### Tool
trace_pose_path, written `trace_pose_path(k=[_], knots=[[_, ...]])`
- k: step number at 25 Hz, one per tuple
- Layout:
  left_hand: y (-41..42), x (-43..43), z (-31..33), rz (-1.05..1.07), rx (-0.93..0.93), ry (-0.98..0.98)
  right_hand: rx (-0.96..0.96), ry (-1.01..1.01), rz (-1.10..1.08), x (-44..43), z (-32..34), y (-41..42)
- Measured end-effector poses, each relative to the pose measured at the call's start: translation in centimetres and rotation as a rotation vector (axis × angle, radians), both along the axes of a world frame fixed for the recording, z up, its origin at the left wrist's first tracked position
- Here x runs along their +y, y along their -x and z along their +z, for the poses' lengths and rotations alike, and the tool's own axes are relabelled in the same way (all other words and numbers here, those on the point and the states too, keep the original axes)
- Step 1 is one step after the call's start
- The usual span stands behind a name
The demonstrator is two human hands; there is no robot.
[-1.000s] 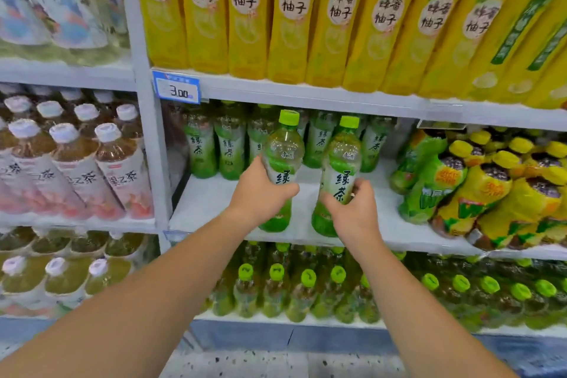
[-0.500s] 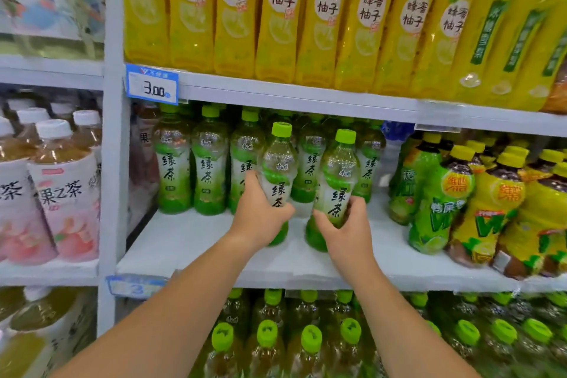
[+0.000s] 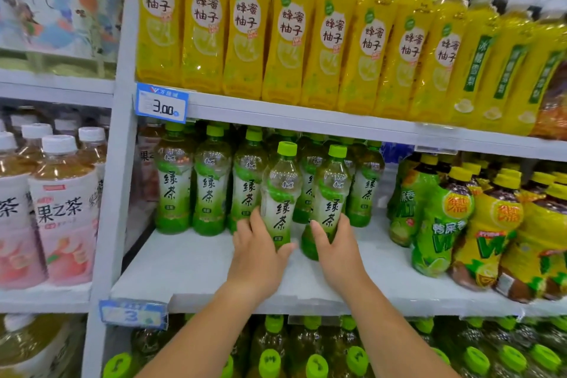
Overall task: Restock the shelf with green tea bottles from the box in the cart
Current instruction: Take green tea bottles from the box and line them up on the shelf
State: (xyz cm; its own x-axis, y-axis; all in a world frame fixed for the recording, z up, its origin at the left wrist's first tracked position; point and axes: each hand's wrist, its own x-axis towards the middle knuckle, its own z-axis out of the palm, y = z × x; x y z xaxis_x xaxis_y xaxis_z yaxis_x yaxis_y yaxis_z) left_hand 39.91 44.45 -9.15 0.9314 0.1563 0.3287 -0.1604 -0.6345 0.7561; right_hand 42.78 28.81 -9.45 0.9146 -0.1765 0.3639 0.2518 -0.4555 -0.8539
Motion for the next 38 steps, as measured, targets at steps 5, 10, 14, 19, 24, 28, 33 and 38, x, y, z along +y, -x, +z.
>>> trace_pose_path(k=[5,10,14,19,24,28,33,38], knots=[[-1.6,-1.3,0.8,0.141,-0.083,0.012,0.078,0.044,0.037,-0.7,-0.5,-1.0],[-1.1,-0.7,-0.3,0.141,-0.179,0.096,0.103,0.011,0.058,-1.3,0.0,-1.5],[-1.4,-0.7,-0.3,0.186,-0.132,0.138,0.138,0.011,0.106,-2.0,0.6,-2.9],[-2.9,-0.8,0.3,0.224,-0.049,-0.031,0.106,0.011,0.083,-1.7,0.0,-3.7],[-3.7,-1.1,0.7,0.223,-0.041,-0.145,0.113,0.106,0.07,-1.7,-0.4,-3.8],[-3.9,-1.2,0.8,0.238,-0.024,-0.188,0.114,0.101,0.056,-1.8,-0.6,-4.1],[-4.2,-0.5,-0.2,0.198,-0.03,-0.071,0.135,0.236,0.009,-1.3,-0.4,-4.3],[-4.0,-0.1,-0.6,0.186,-0.062,-0.011,0.151,0.232,0.016,-1.2,-0.2,-3.6]])
